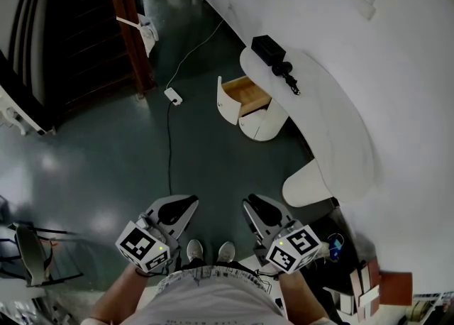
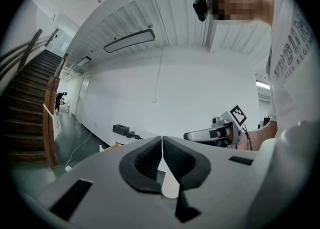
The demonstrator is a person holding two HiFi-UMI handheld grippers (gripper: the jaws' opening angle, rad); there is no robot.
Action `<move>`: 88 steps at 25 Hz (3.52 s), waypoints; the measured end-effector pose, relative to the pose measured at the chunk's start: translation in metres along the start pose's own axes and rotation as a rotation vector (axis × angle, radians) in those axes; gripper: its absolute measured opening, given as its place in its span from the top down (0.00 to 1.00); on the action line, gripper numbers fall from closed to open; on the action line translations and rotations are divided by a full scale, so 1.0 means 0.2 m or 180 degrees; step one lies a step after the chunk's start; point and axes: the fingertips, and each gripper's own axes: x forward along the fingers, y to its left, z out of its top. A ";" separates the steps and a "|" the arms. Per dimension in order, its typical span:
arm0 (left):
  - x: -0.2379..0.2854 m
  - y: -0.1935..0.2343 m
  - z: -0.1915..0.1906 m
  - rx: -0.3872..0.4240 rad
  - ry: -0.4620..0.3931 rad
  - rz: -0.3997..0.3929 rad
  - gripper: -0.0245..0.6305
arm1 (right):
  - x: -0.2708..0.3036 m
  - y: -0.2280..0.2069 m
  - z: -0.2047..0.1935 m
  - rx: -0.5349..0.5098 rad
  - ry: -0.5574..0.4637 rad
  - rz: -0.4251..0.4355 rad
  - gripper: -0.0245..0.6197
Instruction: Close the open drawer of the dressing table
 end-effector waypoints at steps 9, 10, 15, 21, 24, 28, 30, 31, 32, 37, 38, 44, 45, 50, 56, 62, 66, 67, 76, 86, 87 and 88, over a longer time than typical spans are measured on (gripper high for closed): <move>0.01 -0.01 -0.01 -0.0011 0.0016 0.0035 0.93 | -0.01 -0.02 -0.01 0.0015 0.0042 0.0032 0.78; 0.02 -0.01 -0.02 -0.0014 0.0017 0.0042 0.93 | -0.01 -0.02 -0.01 0.0016 0.0049 0.0037 0.78; 0.04 -0.02 -0.04 -0.0036 0.0028 0.0090 0.93 | -0.02 -0.06 -0.02 0.0035 0.0064 0.0051 0.76; 0.07 -0.04 -0.06 -0.0047 0.0036 0.0175 0.93 | -0.05 -0.13 -0.01 0.0038 0.0062 0.0073 0.73; 0.10 -0.04 -0.06 -0.0042 0.0053 0.0216 0.93 | -0.05 -0.17 0.00 0.0058 0.0057 0.0090 0.71; 0.14 -0.05 -0.07 -0.0041 0.0074 0.0279 0.93 | -0.06 -0.23 0.00 0.0086 0.0060 0.0116 0.69; 0.16 -0.05 -0.08 -0.0034 0.0074 0.0309 0.93 | -0.07 -0.26 0.01 0.0096 0.0057 0.0135 0.69; 0.18 -0.05 -0.08 -0.0030 0.0067 0.0322 0.93 | -0.07 -0.27 0.01 0.0093 0.0058 0.0146 0.69; 0.19 -0.06 -0.08 -0.0026 0.0057 0.0334 0.93 | -0.08 -0.29 0.01 0.0086 0.0062 0.0159 0.70; 0.25 -0.07 -0.09 -0.0016 0.0045 0.0380 0.93 | -0.11 -0.35 0.00 0.0098 0.0080 0.0193 0.70; 0.26 -0.08 -0.09 -0.0012 0.0043 0.0382 0.93 | -0.12 -0.36 0.00 0.0106 0.0078 0.0191 0.70; 0.34 -0.06 -0.08 0.0011 0.0018 0.0398 0.93 | -0.13 -0.44 -0.01 0.0133 0.0094 0.0179 0.70; 0.35 -0.06 -0.08 0.0012 0.0020 0.0398 0.93 | -0.13 -0.46 -0.01 0.0133 0.0091 0.0177 0.70; 0.44 -0.04 -0.07 0.0044 0.0031 0.0364 0.93 | -0.11 -0.53 0.02 0.0137 0.0069 0.0165 0.70; 0.52 0.03 -0.06 0.0074 0.0027 0.0326 0.93 | -0.05 -0.60 0.04 0.0139 0.0069 0.0155 0.70; 0.55 0.20 -0.12 0.0003 0.0069 0.0310 0.93 | 0.11 -0.66 0.04 0.0147 0.0103 0.0111 0.70; 0.61 0.38 -0.12 -0.0035 0.0087 0.0290 0.93 | 0.27 -0.72 0.06 0.0168 0.0137 0.0081 0.70; 0.63 0.43 -0.11 -0.0040 0.0088 0.0280 0.93 | 0.32 -0.73 0.07 0.0170 0.0147 0.0074 0.70; 0.76 0.93 -0.04 -0.0127 0.0194 0.0161 0.93 | 0.79 -0.86 0.19 0.0223 0.0230 -0.0083 0.70; 0.88 1.45 0.05 -0.0233 0.0248 0.0019 0.93 | 1.27 -0.97 0.29 0.0311 0.0333 -0.0279 0.70; 0.89 1.50 0.06 -0.0244 0.0244 0.0007 0.93 | 1.32 -0.98 0.30 0.0328 0.0341 -0.0303 0.70; 0.90 1.55 0.06 -0.0253 0.0242 -0.0006 0.93 | 1.36 -0.99 0.31 0.0348 0.0349 -0.0327 0.70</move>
